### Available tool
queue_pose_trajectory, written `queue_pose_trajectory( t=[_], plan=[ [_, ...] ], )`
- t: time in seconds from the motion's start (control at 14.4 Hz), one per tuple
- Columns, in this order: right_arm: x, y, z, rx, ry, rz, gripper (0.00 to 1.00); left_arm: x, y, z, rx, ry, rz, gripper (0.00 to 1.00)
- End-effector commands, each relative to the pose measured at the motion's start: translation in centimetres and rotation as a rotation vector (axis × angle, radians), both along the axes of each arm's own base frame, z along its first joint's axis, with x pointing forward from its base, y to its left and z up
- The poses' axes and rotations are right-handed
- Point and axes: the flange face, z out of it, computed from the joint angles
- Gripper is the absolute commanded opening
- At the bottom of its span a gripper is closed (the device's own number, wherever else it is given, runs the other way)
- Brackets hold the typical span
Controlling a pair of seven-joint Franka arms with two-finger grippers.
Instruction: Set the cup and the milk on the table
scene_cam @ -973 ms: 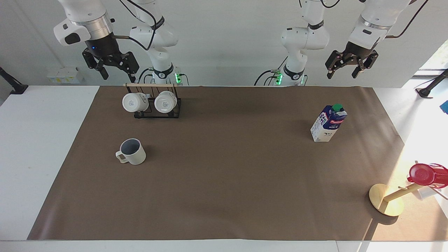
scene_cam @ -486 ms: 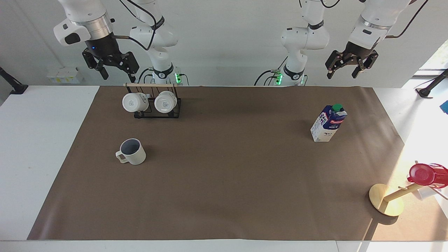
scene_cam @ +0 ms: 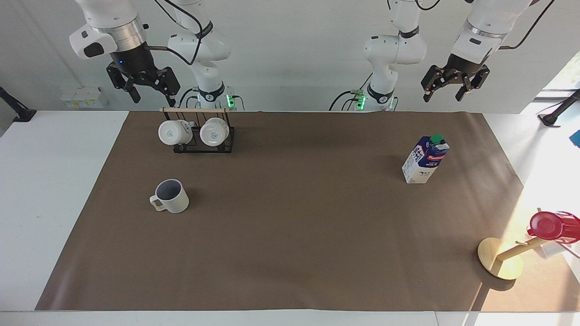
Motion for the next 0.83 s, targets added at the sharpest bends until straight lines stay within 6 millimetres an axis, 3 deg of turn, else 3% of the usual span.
queue_pose_trajectory(
  t=[0.0, 0.42, 0.76],
  plan=[
    [-0.5, -0.4, 0.0, 0.022, -0.001, 0.012, 1.00, 0.1, 0.1, 0.3, -0.012, 0.005, 0.011, 1.00],
    [-0.5, -0.4, -0.1, 0.022, -0.004, 0.009, 1.00, 0.1, 0.1, 0.5, -0.012, 0.002, 0.011, 1.00],
    [0.9, -0.7, -0.2, 0.021, -0.062, 0.004, 1.00, 0.1, 0.1, 0.4, -0.012, 0.004, 0.011, 1.00]
  ],
)
